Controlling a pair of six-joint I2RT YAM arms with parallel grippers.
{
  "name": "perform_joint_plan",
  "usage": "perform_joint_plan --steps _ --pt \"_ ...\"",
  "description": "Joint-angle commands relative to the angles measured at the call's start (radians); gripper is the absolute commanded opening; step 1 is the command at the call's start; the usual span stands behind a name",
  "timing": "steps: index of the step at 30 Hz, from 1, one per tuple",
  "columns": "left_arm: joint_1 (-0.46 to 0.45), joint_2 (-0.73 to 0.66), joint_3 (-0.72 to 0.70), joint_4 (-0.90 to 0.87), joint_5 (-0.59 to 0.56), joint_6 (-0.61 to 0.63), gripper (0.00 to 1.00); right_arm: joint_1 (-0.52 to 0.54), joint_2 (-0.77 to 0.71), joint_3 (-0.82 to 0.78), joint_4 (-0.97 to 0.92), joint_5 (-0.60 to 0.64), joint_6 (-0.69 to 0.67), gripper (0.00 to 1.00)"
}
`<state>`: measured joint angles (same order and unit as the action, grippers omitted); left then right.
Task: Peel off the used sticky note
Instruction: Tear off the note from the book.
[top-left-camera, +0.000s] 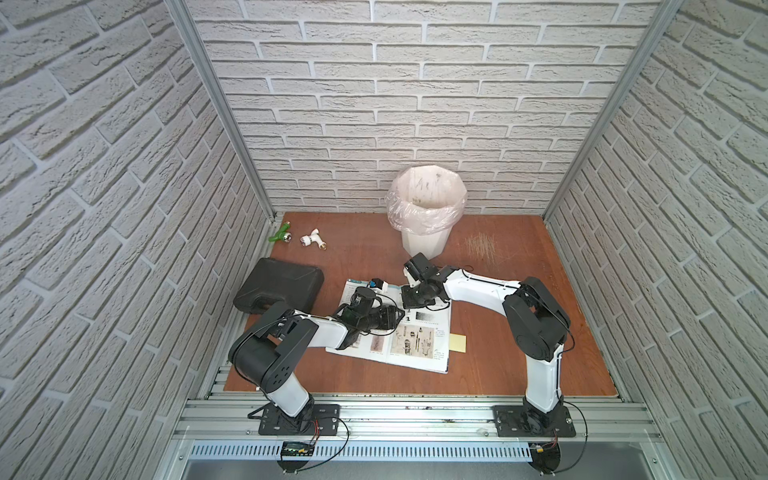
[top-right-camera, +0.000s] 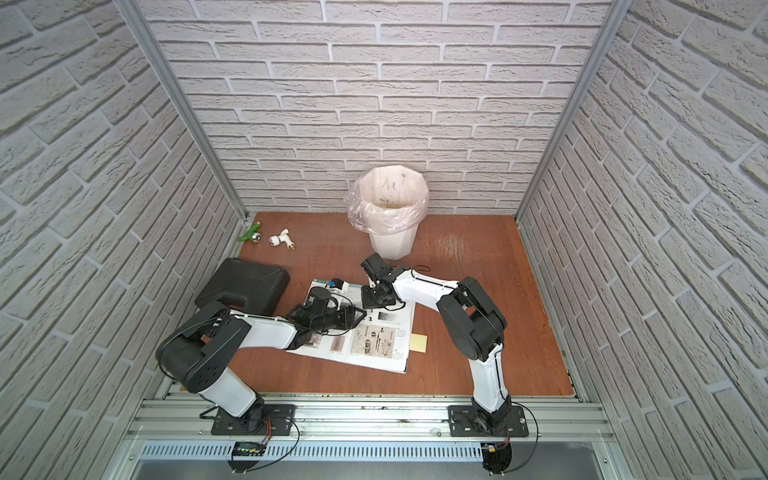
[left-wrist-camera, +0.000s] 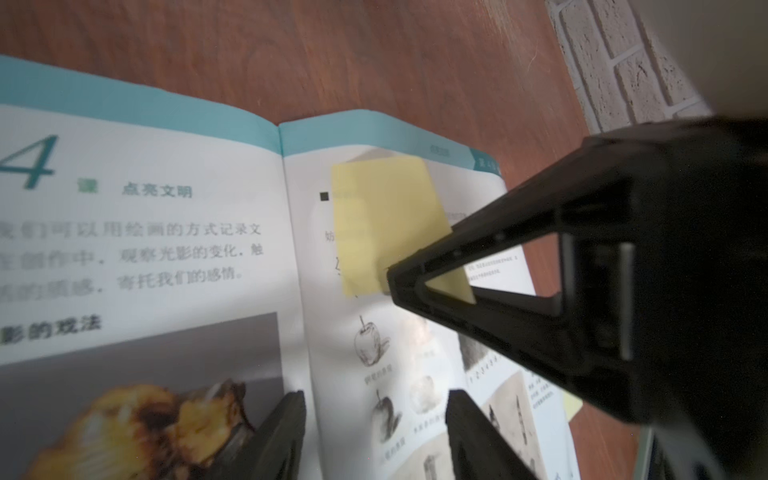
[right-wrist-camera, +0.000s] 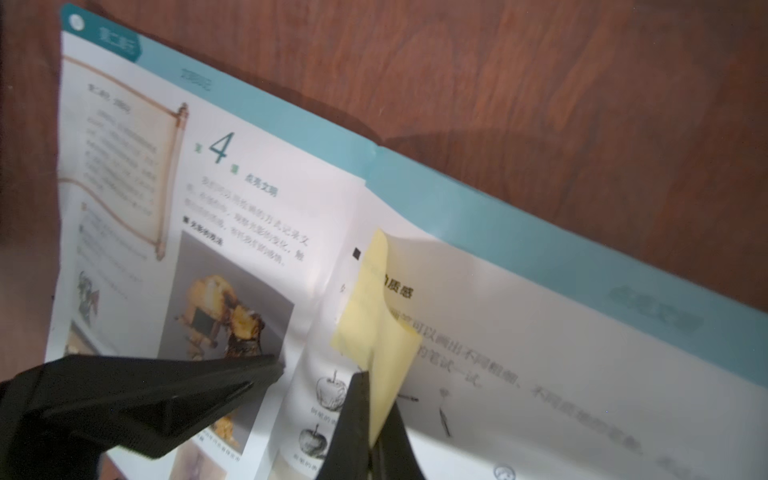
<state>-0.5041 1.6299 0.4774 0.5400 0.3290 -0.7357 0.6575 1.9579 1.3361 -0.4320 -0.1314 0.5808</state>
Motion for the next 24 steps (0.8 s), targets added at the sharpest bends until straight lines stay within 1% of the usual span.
perform_joint_plan --steps 1,14,24 --pt "-0.004 0.059 -0.066 -0.246 -0.025 -0.013 0.46 0.014 -0.084 -0.029 0.042 -0.034 0.035 0.03" --pt "-0.004 0.059 -0.071 -0.245 -0.026 -0.013 0.46 -0.012 -0.193 -0.083 0.059 -0.024 0.044 0.03" --pt "-0.003 0.083 -0.075 -0.228 -0.029 -0.014 0.46 -0.046 -0.231 -0.095 0.054 -0.030 0.032 0.03"
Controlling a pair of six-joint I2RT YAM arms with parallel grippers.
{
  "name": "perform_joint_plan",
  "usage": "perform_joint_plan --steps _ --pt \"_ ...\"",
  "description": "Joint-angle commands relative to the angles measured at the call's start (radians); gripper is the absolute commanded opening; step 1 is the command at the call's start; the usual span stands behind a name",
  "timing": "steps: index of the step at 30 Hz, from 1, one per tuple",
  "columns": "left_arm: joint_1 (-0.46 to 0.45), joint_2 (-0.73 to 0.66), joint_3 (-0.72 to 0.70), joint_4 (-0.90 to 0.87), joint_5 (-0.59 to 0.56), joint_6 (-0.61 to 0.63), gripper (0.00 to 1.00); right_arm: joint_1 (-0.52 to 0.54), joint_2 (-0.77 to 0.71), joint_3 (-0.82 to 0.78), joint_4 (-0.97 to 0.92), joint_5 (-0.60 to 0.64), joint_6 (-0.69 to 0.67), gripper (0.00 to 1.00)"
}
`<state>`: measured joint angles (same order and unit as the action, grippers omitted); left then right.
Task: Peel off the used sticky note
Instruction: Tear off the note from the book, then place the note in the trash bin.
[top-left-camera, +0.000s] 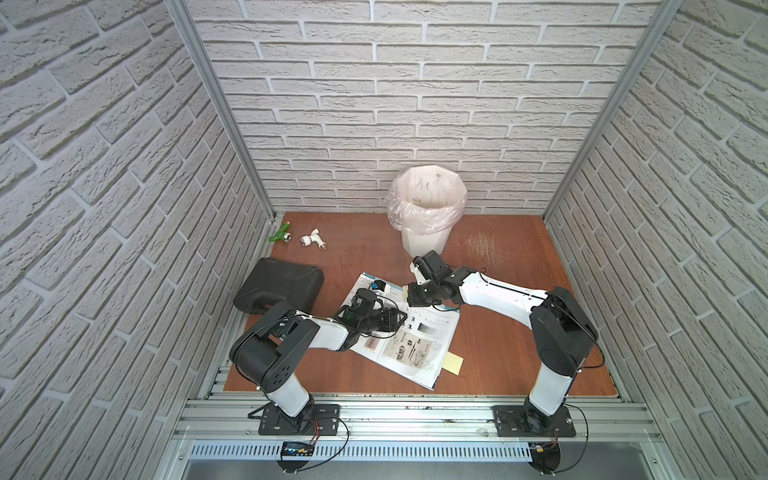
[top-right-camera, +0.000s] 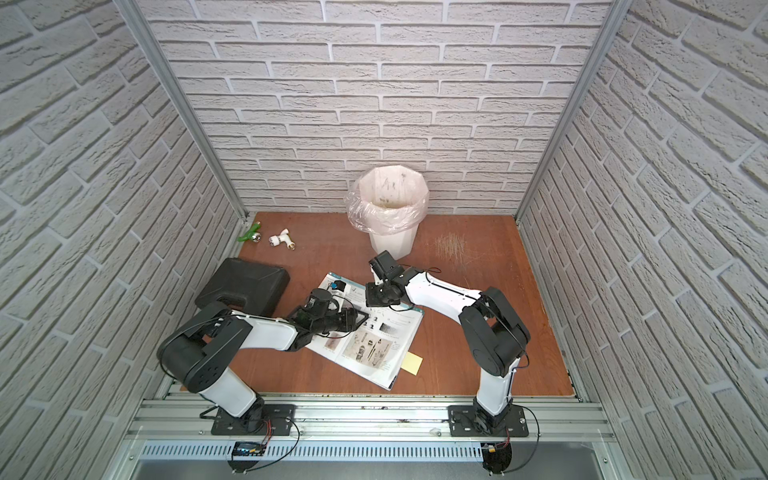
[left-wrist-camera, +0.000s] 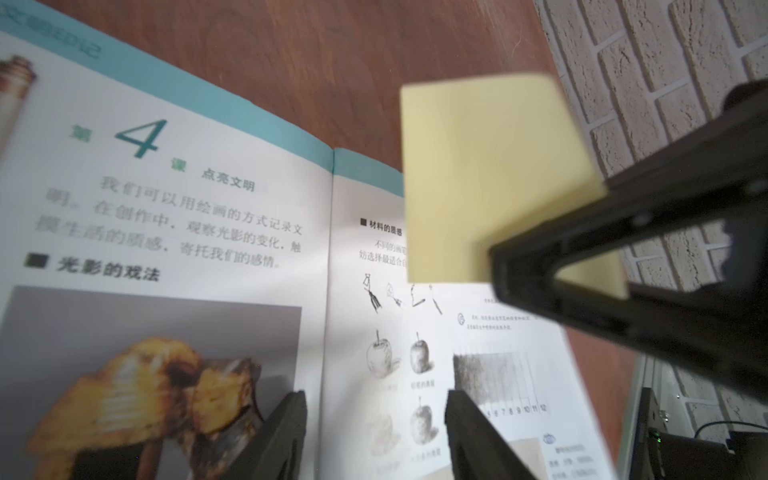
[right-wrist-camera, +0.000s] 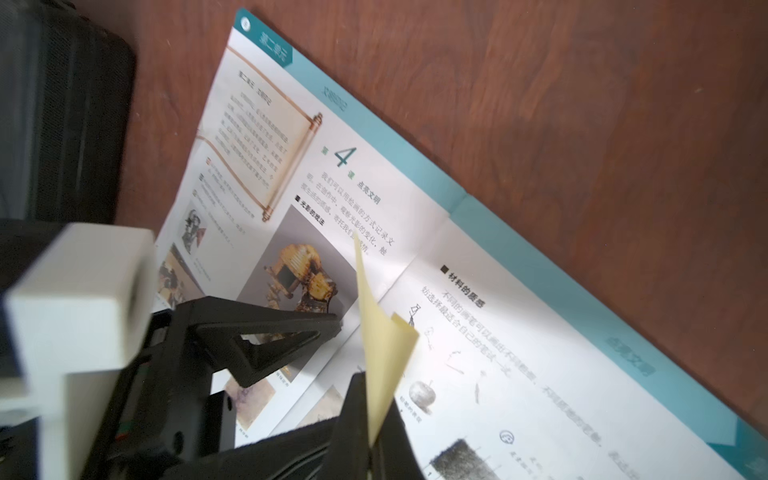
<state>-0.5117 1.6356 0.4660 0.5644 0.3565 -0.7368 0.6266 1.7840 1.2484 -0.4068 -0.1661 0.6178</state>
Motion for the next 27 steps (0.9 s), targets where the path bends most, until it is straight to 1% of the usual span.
perform_joint_plan --steps 1,8,16,19,22,24,27 --pt "0.005 0.080 -0.065 -0.250 -0.057 -0.013 0.46 -0.018 -0.061 -0.007 0.029 0.000 -0.004 0.03" --pt "0.004 0.087 -0.060 -0.233 -0.049 -0.024 0.46 -0.030 -0.144 -0.002 0.037 -0.029 -0.040 0.03" --pt "0.004 0.067 -0.041 -0.234 -0.024 -0.039 0.46 -0.030 -0.285 0.076 0.003 -0.027 -0.146 0.03" --pt "0.004 0.056 -0.028 -0.241 -0.019 -0.043 0.47 -0.033 -0.319 0.146 -0.021 -0.004 -0.193 0.03" --pt "0.004 0.050 -0.018 -0.244 -0.018 -0.047 0.47 -0.049 -0.311 0.239 -0.046 0.021 -0.225 0.03" --pt "0.004 0.052 -0.008 -0.244 -0.010 -0.049 0.47 -0.074 -0.283 0.312 -0.064 0.038 -0.232 0.03" --pt "0.004 0.054 0.001 -0.240 -0.002 -0.054 0.47 -0.127 -0.200 0.447 -0.100 0.050 -0.230 0.03"
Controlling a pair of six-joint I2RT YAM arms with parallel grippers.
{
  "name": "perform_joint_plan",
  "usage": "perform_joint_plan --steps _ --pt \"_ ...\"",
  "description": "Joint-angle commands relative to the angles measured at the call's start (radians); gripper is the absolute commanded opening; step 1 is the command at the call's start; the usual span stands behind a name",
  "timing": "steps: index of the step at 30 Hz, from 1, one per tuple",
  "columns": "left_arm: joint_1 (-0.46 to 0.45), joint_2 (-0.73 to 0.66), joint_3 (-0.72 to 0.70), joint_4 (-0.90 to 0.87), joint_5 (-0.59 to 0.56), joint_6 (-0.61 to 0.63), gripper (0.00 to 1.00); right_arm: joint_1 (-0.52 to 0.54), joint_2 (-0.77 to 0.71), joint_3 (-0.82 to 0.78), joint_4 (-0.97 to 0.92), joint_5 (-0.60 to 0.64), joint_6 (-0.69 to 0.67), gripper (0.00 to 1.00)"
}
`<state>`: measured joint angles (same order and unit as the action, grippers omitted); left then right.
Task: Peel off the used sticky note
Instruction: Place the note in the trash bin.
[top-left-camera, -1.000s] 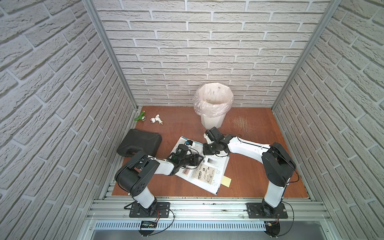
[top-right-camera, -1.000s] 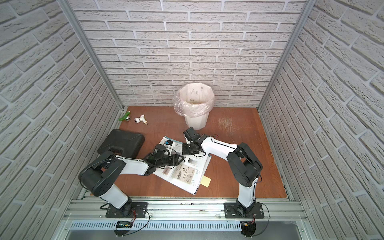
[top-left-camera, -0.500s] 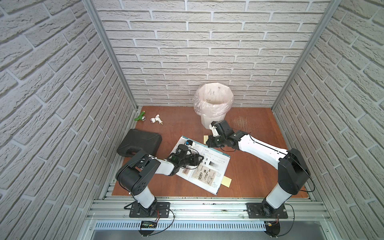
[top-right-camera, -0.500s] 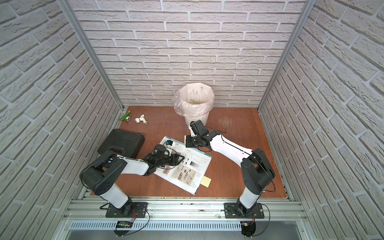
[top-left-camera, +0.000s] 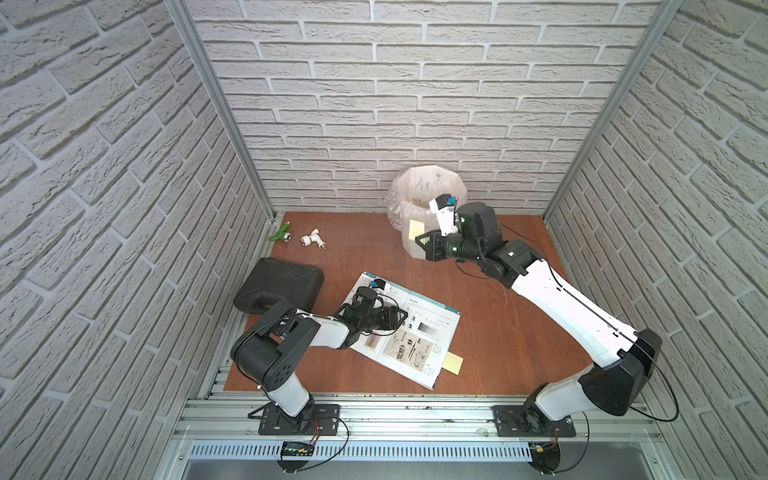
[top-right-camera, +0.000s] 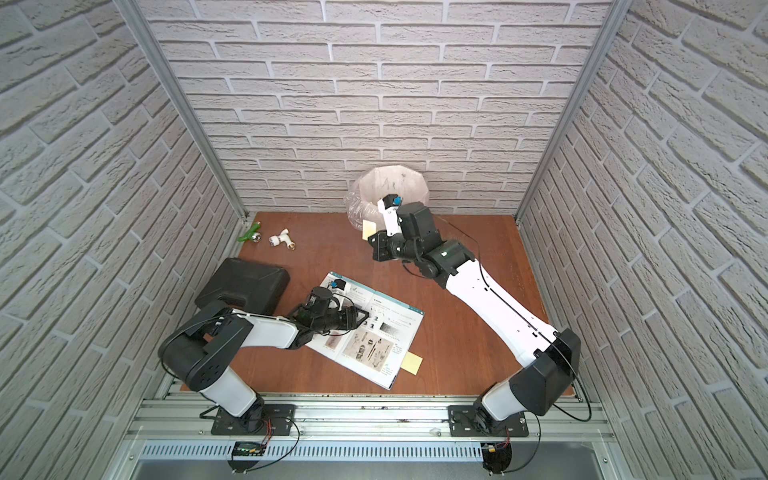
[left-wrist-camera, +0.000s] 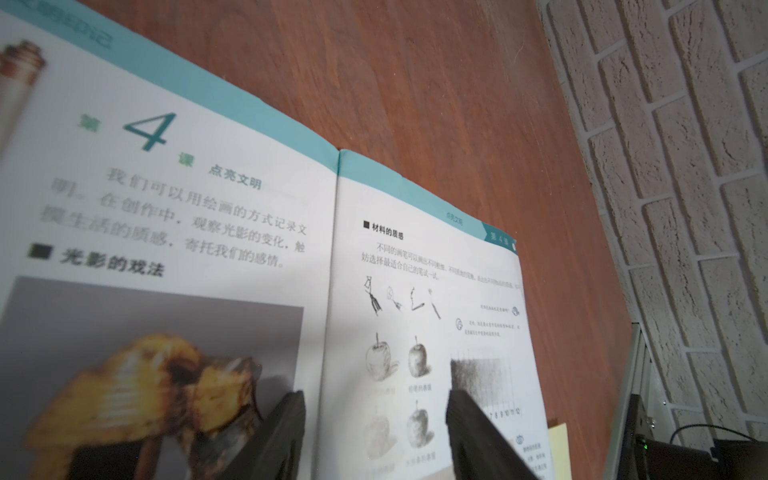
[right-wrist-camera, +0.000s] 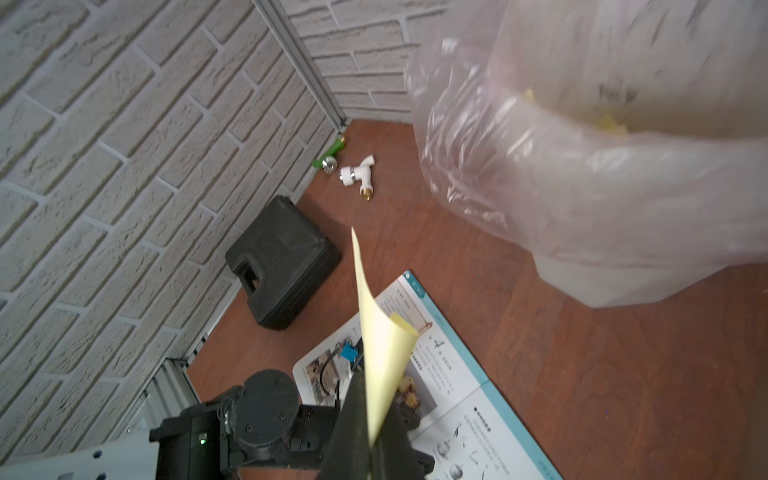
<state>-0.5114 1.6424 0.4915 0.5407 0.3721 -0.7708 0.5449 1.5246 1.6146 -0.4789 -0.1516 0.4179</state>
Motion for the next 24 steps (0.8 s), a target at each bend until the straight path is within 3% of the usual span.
perform_joint_plan --steps 1,13,17,24 --pt "0.003 0.045 -0.025 -0.214 -0.016 -0.022 0.47 -0.064 0.095 0.128 -0.045 0.030 -0.027 0.03" --pt "-0.007 0.032 -0.038 -0.207 -0.028 -0.033 0.47 -0.180 0.618 0.853 -0.380 0.077 -0.081 0.08" --pt "-0.006 0.031 -0.039 -0.210 -0.029 -0.030 0.47 -0.187 0.725 1.037 -0.478 0.080 -0.088 0.22" --pt "-0.007 0.051 -0.017 -0.216 -0.019 -0.024 0.47 -0.187 0.697 1.017 -0.441 0.058 -0.087 0.58"
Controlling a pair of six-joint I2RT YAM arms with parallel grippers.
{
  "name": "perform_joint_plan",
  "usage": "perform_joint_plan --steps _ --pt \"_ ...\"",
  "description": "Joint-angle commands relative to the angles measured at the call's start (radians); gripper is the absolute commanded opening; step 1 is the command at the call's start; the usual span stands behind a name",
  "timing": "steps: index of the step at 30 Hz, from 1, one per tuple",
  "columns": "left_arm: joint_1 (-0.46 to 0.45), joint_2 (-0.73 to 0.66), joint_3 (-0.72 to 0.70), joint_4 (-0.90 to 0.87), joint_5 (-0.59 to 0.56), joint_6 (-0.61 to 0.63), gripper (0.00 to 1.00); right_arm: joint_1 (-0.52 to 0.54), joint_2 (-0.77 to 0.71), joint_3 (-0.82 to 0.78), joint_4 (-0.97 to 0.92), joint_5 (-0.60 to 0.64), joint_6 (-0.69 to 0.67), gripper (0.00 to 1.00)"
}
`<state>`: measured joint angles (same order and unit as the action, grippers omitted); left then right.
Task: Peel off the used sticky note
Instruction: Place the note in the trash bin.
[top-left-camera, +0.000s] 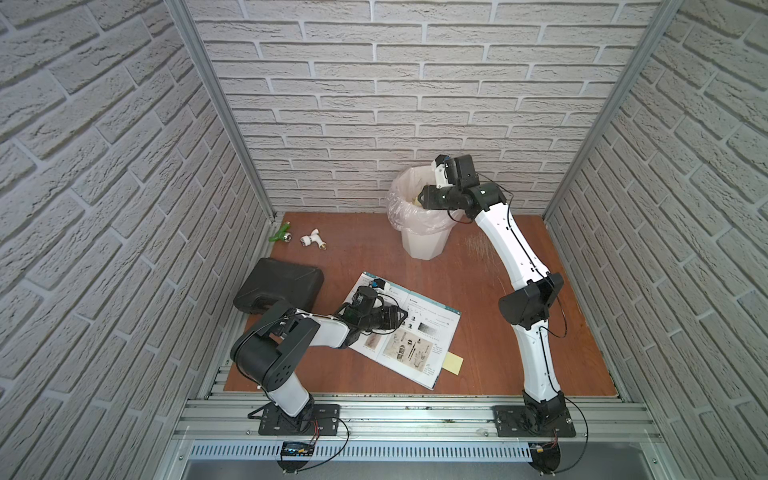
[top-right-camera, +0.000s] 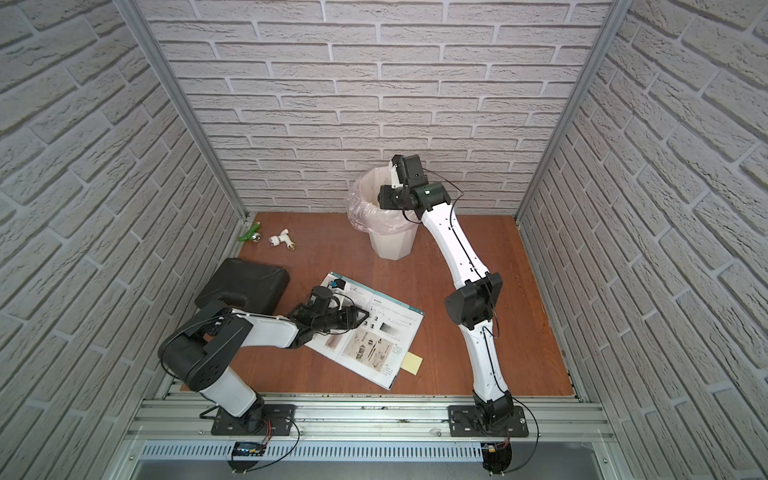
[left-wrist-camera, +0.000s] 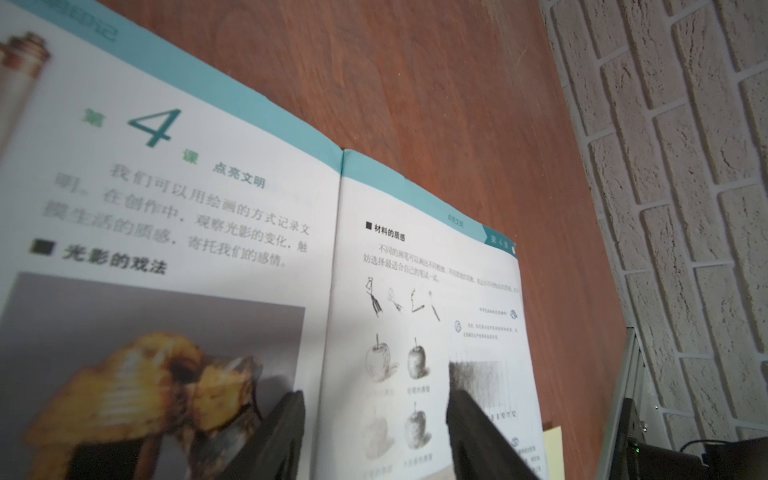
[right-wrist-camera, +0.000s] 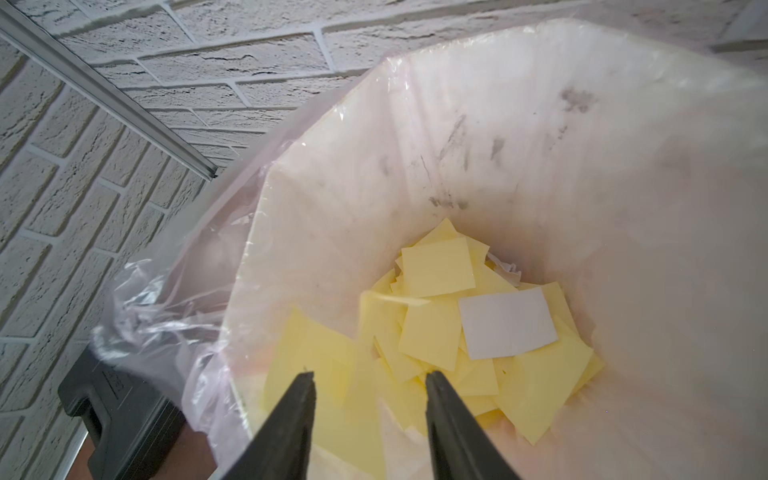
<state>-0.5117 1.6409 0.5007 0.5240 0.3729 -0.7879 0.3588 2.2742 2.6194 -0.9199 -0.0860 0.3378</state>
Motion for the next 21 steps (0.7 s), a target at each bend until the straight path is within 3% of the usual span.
perform_joint_plan --steps 1,10,21 --pt "-0.007 0.055 -0.024 -0.199 -0.017 -0.007 0.47 -0.001 -0.056 0.011 0.004 -0.015 -0.005 0.62" --pt "-0.010 0.034 -0.016 -0.209 -0.012 -0.005 0.49 -0.001 -0.140 -0.032 0.052 -0.058 0.007 0.73" --pt "-0.050 0.013 0.017 -0.230 -0.007 0.006 0.58 -0.007 -0.434 -0.370 0.142 -0.076 0.000 0.75"
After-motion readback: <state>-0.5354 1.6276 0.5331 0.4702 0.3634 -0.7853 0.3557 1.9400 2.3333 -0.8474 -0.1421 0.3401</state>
